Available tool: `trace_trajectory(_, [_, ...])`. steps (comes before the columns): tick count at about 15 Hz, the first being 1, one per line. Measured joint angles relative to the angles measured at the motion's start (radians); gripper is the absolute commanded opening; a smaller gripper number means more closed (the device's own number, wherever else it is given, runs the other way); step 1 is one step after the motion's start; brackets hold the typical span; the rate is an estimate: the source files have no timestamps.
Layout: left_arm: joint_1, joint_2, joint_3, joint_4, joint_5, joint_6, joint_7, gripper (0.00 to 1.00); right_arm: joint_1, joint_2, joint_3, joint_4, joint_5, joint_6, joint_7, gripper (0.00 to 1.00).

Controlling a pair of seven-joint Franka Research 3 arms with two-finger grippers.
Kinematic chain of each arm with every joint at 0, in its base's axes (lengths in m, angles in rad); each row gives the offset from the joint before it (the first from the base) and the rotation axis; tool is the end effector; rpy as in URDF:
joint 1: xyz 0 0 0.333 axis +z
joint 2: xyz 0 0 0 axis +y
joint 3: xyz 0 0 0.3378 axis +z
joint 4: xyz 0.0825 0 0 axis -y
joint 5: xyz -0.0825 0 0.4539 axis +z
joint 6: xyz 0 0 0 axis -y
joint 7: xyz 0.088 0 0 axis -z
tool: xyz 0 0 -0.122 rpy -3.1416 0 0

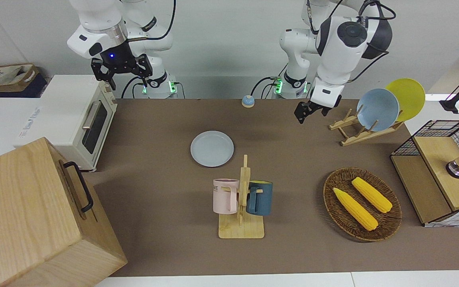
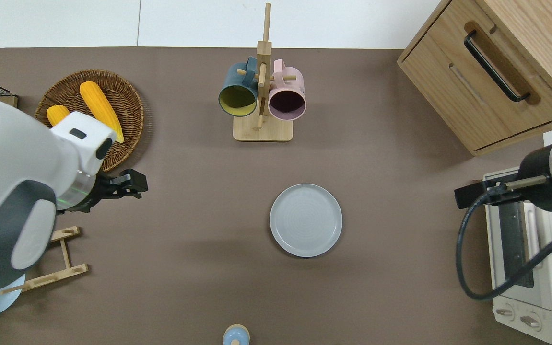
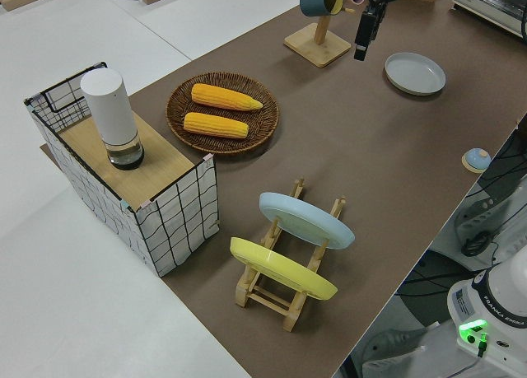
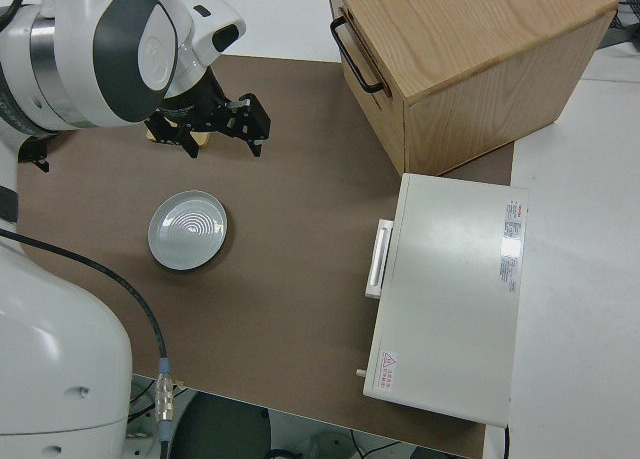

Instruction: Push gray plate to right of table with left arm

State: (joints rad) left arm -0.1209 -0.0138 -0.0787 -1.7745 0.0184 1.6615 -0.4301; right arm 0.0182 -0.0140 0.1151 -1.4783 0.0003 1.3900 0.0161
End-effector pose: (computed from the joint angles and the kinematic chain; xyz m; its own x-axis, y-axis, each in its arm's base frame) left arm 0.6028 -0.1200 0.5371 0.9703 0.2276 -0.0821 0.2233 -0.9730 -0.0587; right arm 0.5937 0.0802 0.6740 0.9904 0.1165 -0.0743 0.1170 -0.9931 0.0025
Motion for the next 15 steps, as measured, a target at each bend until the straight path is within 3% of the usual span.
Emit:
trace_trajectory(5, [0.127,-0.007,0.0,0.063,0.0,-0.049,0.204,1.0,0.0,0.0,0.0,0.0,0.0,0.0,0.0,0.983])
trace_trajectory(15, [0.141,-0.003,0.003,0.095,-0.003,-0.047,0.222,1.0,0.0,0.0,0.0,0.0,0.0,0.0,0.0,0.983])
